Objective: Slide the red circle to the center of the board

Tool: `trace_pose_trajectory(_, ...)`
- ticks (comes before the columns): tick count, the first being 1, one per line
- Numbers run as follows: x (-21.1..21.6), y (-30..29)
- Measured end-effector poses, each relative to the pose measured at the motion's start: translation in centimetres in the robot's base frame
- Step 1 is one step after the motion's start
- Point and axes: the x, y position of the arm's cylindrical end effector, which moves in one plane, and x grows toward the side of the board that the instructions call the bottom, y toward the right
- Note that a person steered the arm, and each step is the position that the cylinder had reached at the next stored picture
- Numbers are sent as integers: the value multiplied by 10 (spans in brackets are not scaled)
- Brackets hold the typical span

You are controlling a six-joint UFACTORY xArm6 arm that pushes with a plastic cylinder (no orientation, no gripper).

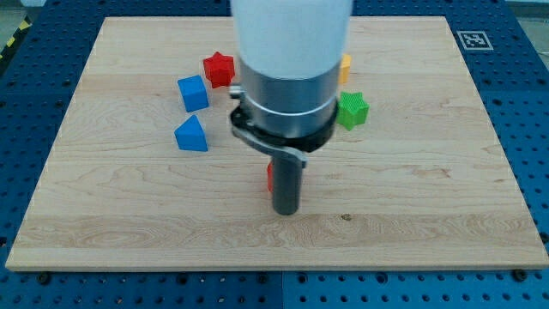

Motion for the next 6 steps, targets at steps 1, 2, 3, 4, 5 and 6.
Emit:
trace_pose_trajectory(1,-1,6)
trace_pose_trajectory(2,0,5)
trace_pose_trajectory(3,4,2)
trace_pose_trajectory(4,4,-5)
trace_pose_trajectory(5,4,-14)
trace_pose_trajectory(6,-9,-15)
